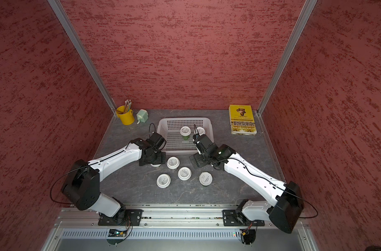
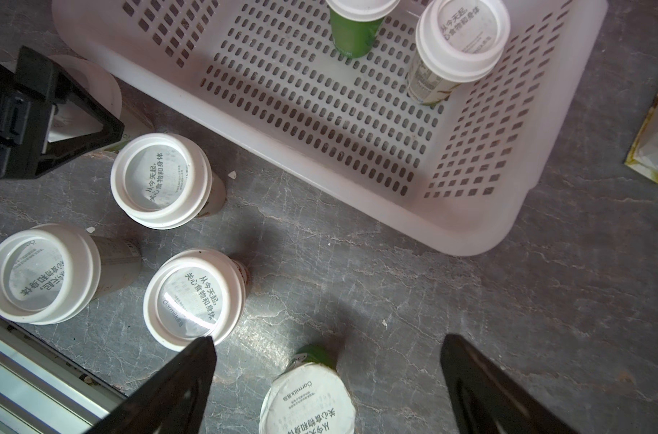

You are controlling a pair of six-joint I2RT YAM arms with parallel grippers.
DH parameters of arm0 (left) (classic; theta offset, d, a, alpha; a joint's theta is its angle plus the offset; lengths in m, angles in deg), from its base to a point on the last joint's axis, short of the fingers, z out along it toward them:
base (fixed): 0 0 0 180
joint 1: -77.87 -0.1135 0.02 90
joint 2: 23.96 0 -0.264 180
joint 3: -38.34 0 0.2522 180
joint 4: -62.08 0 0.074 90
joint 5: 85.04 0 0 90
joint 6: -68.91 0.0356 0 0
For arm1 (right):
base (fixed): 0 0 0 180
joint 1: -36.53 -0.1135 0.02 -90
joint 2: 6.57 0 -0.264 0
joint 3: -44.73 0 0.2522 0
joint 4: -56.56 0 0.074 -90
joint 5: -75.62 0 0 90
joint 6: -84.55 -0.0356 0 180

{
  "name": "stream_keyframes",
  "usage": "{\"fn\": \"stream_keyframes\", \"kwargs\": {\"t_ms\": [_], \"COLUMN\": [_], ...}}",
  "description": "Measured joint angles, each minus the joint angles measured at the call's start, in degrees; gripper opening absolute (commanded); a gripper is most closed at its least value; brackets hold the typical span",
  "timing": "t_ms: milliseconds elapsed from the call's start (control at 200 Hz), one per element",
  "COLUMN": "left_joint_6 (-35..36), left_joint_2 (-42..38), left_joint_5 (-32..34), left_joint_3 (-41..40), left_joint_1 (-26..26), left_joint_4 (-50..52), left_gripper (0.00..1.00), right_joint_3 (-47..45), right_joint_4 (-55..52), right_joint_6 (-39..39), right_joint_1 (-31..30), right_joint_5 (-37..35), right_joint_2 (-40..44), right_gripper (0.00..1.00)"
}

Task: Put the yogurt in the basket
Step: Pick up the yogurt from the center of the board.

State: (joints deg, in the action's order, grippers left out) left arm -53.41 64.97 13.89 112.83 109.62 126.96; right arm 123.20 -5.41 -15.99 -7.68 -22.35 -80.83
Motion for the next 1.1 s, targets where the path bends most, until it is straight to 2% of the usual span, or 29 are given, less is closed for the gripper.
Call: {"fn": "stream_keyframes", "kwargs": {"t_ms": [250,456,791,1102], "left_joint_6": [0.04,0.20,0.24,0.24], "left_joint_2": [1.64,1.95,1.97,1.97], "left_joint_5": [0.02,0.15,0.17,0.22], "left_joint_3": [0.02,0.02,0.02,0.02], "left_joint_1": [0.00,0.00,-0.02,0.00], "left_joint_4": [-0.24,-0.57,-1.11,-1.16], "left_gripper": [1.00,0.89,0.78,0.77], "right_joint_3": [0.00,0.00,0.00,0.00], "right_joint_4": [0.07,0.17,0.20,0.20], "right_joint_6": [0.00,-0.02,-0.22,-0.42], "right_joint_1": [0.00,0.00,0.00,0.00], "right_joint_5": [0.00,0.00,0.00,0.00], "right_joint_2": [-0.24,-0.63,-0.66,-0.66], "right_gripper": [0.98,0.98,0.98,0.98]}}
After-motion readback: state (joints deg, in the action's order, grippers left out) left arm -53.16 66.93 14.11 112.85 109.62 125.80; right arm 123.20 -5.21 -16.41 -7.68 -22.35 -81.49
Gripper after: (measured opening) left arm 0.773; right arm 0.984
